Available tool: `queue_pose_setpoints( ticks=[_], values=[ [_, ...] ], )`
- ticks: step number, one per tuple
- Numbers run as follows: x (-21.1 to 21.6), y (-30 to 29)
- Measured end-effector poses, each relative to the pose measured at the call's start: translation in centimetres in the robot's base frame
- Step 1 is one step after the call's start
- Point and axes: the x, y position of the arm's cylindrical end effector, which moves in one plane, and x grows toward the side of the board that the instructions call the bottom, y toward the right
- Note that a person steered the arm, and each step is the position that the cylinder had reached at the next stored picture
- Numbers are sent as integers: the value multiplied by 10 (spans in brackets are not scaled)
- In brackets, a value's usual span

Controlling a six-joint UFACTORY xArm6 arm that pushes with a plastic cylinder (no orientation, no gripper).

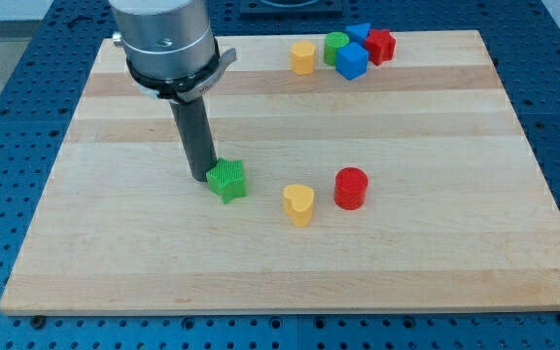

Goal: Move the green star towards the yellow heart

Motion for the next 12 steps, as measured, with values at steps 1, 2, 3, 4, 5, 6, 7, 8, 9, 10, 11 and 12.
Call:
queue_pose_setpoints(
  ticks=[1, 2, 3, 4, 5, 6, 7, 8, 9, 10, 11, 12],
  values=[
    [2, 3],
    [4, 11],
    [8, 15],
    [8, 14],
    [8, 14],
    [8, 14],
    [12, 21],
    [12, 21],
    [12, 21],
    [15, 21],
    [15, 21],
    [22, 23]
  ],
)
